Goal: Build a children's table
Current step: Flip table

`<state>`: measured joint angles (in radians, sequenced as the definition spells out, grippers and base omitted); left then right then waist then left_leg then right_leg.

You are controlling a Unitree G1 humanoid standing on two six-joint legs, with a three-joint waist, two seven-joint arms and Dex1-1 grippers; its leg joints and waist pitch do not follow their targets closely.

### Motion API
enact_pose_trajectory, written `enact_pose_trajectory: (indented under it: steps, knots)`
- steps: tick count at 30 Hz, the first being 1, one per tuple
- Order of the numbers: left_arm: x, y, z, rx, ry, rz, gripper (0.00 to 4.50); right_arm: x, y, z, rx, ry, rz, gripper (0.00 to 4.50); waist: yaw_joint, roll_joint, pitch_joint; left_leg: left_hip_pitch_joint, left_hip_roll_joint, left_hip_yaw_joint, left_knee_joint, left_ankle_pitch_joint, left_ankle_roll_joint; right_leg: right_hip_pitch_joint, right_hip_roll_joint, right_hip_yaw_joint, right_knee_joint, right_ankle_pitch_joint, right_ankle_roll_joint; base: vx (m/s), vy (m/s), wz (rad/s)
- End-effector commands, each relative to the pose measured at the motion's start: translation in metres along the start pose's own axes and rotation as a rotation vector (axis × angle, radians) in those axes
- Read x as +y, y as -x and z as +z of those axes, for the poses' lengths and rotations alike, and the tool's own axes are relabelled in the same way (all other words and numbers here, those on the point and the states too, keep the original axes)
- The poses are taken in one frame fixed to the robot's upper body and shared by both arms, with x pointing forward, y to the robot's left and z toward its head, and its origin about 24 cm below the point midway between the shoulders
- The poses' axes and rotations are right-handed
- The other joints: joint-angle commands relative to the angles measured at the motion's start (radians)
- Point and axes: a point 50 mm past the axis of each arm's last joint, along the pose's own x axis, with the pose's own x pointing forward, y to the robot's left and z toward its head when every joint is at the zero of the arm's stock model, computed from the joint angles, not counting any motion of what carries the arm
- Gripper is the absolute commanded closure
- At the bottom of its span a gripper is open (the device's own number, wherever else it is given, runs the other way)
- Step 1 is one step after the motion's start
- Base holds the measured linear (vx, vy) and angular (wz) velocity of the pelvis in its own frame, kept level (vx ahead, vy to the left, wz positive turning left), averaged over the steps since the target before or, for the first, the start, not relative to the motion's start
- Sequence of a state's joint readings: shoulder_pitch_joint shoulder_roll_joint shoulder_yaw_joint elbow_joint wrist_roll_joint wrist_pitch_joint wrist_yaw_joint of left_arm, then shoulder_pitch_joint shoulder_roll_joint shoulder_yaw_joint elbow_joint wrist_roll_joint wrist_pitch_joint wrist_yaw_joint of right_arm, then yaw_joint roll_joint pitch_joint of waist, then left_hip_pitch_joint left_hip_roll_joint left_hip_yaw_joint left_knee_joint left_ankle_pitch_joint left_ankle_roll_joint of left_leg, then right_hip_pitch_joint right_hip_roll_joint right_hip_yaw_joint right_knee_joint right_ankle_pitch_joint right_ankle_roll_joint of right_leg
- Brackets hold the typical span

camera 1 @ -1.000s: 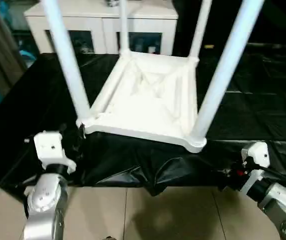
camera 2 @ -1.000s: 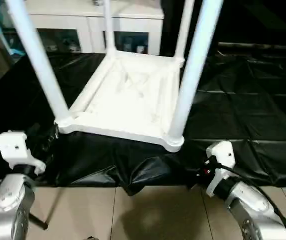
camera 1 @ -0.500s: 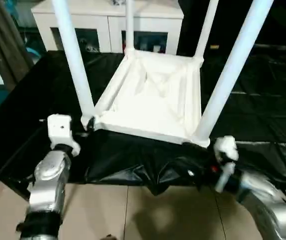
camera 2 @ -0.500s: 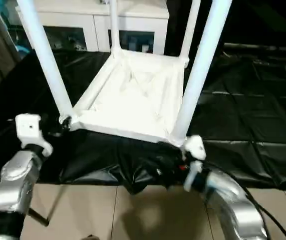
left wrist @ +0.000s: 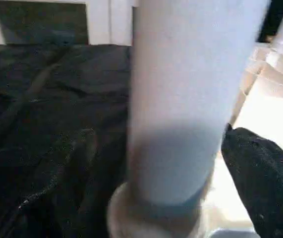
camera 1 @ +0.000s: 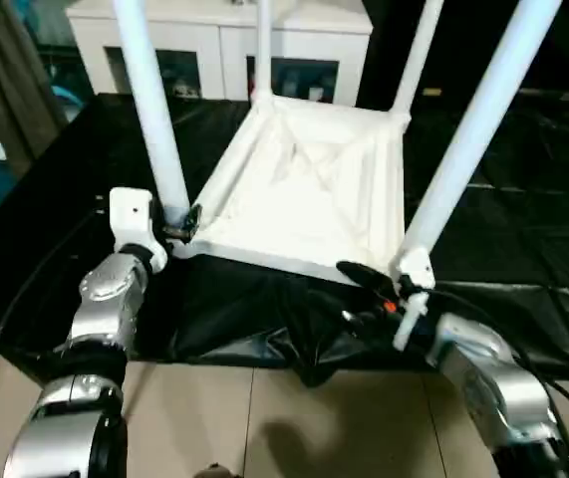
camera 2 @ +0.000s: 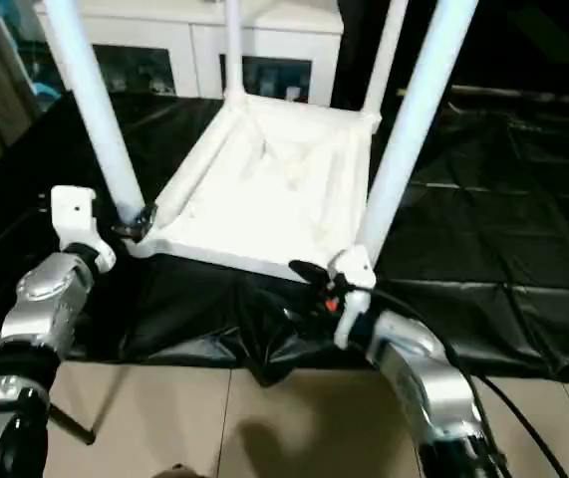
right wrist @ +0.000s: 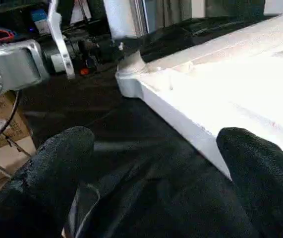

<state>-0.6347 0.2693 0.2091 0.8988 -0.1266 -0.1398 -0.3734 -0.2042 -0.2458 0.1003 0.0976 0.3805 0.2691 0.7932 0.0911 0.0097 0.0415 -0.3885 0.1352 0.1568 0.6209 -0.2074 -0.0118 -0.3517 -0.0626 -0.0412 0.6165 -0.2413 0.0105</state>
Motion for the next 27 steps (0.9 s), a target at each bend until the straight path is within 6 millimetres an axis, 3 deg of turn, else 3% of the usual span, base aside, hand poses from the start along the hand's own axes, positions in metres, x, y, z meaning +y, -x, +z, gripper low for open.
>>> enact_pose_trajectory:
  steps: [1,13,14,22,23,27]
  knots:
    - [-0.001,-0.003,0.001,0.009,-0.020,-0.026,0.21,0.001,-0.004,0.001,-0.001,0.019,0.018,0.00,0.004,0.004,-0.058,0.029,0.104,-0.042,-0.094,-0.114,0.058,0.022,-0.116,0.045,-0.045,0.170,-0.272,0.000,0.000,0.00]
    - [-0.001,-0.008,-0.002,0.003,0.071,0.008,1.07,0.000,-0.009,0.001,-0.016,0.046,0.033,0.00,0.005,0.005,-0.056,0.030,0.109,-0.043,-0.101,-0.160,0.042,0.023,-0.118,0.045,-0.045,0.159,-0.285,0.000,0.000,0.00]
    - [-0.001,-0.009,-0.001,-0.005,0.084,0.009,1.36,0.000,-0.009,0.001,-0.016,0.046,0.035,0.00,0.005,0.005,-0.055,0.031,0.108,-0.041,-0.100,-0.163,0.041,0.022,-0.119,0.046,-0.046,0.159,-0.287,0.000,0.000,0.00]
    - [-0.011,-0.013,-0.001,-0.013,0.115,-0.022,1.86,0.004,-0.010,-0.004,-0.016,0.049,0.047,0.00,0.005,0.006,-0.056,0.030,0.110,-0.041,-0.100,-0.156,0.052,0.023,-0.120,0.046,-0.045,0.171,-0.287,0.000,0.000,0.00]
    - [-0.012,-0.013,-0.002,-0.005,0.119,-0.020,1.95,0.004,-0.010,-0.004,-0.015,0.052,0.045,0.00,0.007,0.012,-0.055,0.030,0.110,-0.042,-0.101,-0.162,0.049,0.021,-0.119,0.046,-0.045,0.167,-0.286,0.000,0.000,0.00]
    - [-0.016,-0.014,-0.008,0.028,0.187,0.007,2.17,0.002,-0.011,-0.006,-0.014,0.067,0.014,0.00,0.008,0.009,-0.053,0.033,0.111,-0.040,-0.104,-0.193,0.033,0.020,-0.119,0.046,-0.049,0.139,-0.289,0.000,0.000,0.00]
